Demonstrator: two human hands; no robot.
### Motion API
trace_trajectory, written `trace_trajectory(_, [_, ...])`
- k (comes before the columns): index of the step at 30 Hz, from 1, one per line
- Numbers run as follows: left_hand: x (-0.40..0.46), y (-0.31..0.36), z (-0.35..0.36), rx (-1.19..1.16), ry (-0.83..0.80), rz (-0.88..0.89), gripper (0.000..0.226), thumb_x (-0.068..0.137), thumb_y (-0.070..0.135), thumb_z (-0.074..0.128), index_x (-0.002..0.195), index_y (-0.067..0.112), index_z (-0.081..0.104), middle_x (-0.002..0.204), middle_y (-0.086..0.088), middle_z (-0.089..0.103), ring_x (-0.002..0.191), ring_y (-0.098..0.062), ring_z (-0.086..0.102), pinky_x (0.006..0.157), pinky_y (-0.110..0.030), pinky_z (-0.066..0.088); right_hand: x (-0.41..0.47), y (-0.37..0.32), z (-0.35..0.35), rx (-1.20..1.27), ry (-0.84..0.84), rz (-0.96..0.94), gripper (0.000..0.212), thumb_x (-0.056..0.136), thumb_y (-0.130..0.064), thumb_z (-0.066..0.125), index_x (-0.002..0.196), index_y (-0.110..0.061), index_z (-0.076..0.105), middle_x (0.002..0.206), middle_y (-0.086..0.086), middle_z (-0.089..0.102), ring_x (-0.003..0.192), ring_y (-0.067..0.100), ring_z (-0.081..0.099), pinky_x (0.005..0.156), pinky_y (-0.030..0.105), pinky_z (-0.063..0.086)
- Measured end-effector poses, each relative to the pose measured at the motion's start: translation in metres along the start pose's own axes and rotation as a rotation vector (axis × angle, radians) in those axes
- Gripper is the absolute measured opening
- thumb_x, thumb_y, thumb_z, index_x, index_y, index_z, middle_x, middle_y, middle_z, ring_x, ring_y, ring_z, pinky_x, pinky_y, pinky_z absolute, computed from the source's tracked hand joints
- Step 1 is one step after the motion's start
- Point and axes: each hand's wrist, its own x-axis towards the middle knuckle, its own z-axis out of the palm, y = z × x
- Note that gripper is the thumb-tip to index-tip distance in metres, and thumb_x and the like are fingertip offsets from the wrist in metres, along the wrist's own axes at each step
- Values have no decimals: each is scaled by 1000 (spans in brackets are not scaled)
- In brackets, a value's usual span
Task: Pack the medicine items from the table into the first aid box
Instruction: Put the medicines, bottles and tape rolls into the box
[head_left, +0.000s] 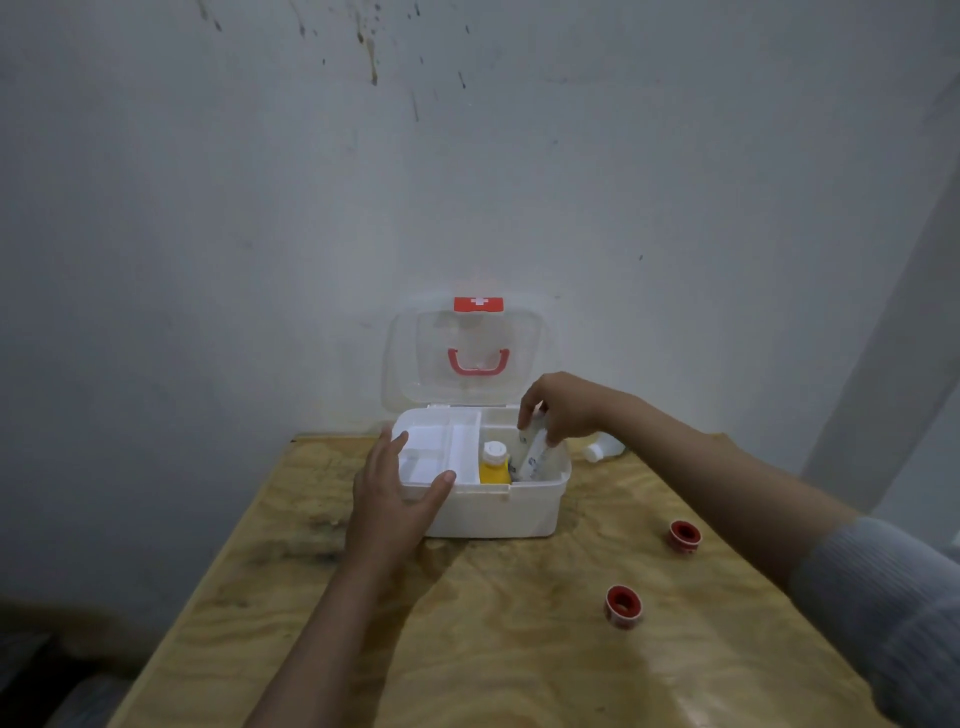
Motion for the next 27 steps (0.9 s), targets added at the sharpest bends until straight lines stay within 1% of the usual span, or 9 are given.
trace_trajectory(2, [3, 0, -1, 12, 5, -10, 78, 74, 61, 64, 140, 37, 31, 156, 9, 24, 139, -21, 27, 103, -48, 39, 5, -2, 3, 0, 25, -22, 38, 70, 1, 72, 103, -18, 69, 117, 6, 58, 105, 21, 54, 82, 28, 47])
trace_trajectory(4, [4, 1, -2, 13, 15, -17, 79, 74, 60, 65, 141, 36, 31, 156, 8, 24, 139, -22, 28, 102, -49, 39, 7, -3, 6, -20, 67, -42, 37, 71, 1, 71, 104, -17, 68, 114, 8, 56, 104, 24, 54, 81, 29, 49])
trace_trajectory(7, [5, 1, -3, 24, 25, -15, 80, 74, 60, 65, 141, 35, 31, 156, 7, 24, 139, -22, 28, 102, -49, 40, 7, -2, 10, -7, 121, -47, 39, 71, -2, 72, 106, -19, 65, 113, 9, 53, 99, 24, 54, 82, 35, 54])
trace_trajectory(12, [6, -5, -5, 13, 27, -18, 80, 74, 59, 66, 141, 36, 30, 156, 8, 24, 139, -22, 28, 101, -49, 40, 6, 7, 12, 51, 244, -33, 37, 73, -12, 74, 106, -23, 63, 113, 5, 53, 98, 21, 56, 81, 40, 55])
trace_trajectory(17, [6, -7, -5, 7, 24, 0, 79, 75, 59, 65, 141, 35, 30, 156, 8, 24, 139, -22, 27, 102, -49, 39, -7, 29, 5, 135, 326, -19, 31, 76, -17, 74, 105, -18, 65, 108, 6, 56, 96, 19, 59, 80, 36, 52])
trace_trajectory(20, [7, -10, -6, 10, 29, -5, 79, 74, 59, 66, 141, 35, 31, 156, 8, 24, 139, -21, 28, 102, -49, 40, -16, 50, 5, 124, 348, 31, 26, 78, -16, 72, 103, -16, 66, 108, 7, 61, 93, 20, 61, 79, 35, 52])
trace_trajectory(22, [7, -11, -5, 7, 33, -8, 79, 74, 59, 66, 141, 36, 30, 156, 8, 25, 139, -22, 29, 102, -50, 41, -20, 64, 10, 56, 324, 83, 25, 80, -14, 70, 104, -14, 65, 110, 8, 62, 94, 21, 60, 78, 33, 50])
trace_trajectory(24, [7, -12, -4, 7, 34, -5, 78, 74, 59, 66, 140, 37, 30, 155, 7, 26, 138, -23, 29, 101, -50, 41, -24, 76, 20, -118, 273, 127, 28, 82, -14, 66, 109, -15, 63, 114, 6, 62, 102, 22, 56, 79, 33, 47])
trace_trajectory(27, [6, -12, 0, 4, 22, -2, 78, 74, 59, 65, 140, 37, 30, 155, 7, 27, 138, -23, 30, 101, -51, 42, -25, 88, 41, -362, 200, 140, 36, 83, -16, 64, 118, -18, 59, 122, 5, 59, 110, 25, 51, 83, 35, 44])
